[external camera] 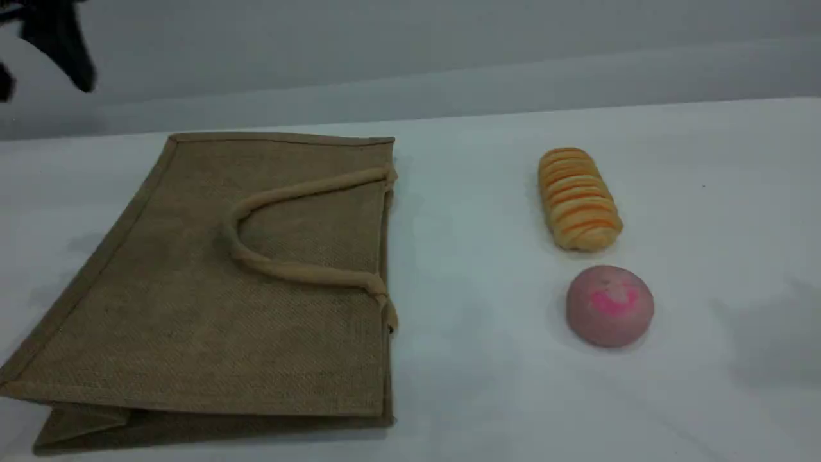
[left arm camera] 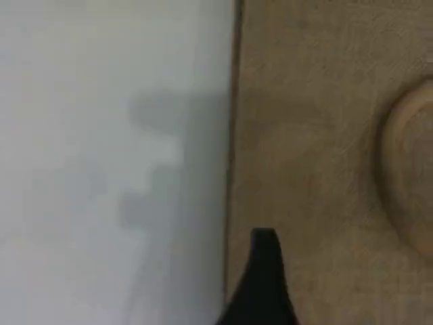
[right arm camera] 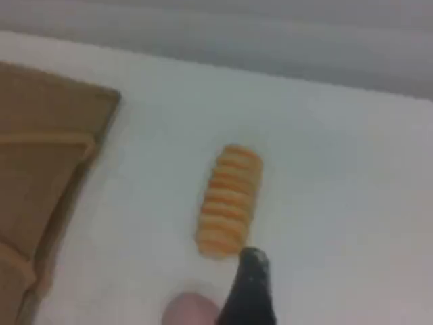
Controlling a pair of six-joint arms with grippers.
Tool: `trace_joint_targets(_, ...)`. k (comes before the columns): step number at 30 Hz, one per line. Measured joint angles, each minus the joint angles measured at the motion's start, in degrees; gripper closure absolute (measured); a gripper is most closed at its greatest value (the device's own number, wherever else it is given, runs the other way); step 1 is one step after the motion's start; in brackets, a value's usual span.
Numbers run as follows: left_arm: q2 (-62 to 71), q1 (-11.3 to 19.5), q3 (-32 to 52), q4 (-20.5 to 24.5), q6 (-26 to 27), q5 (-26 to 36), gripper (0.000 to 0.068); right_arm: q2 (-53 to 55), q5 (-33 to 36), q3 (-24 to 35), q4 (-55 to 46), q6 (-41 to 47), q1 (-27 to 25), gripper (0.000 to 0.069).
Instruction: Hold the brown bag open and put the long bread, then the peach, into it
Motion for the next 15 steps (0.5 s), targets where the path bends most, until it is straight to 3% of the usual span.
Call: trace_joint_targets(15, 16.23, -10.75, -9.86, 0.00, -3.71, -1.47, 0.0133, 0.46, 3.04, 0.00, 0.06, 1.28, 0.00, 0.0128)
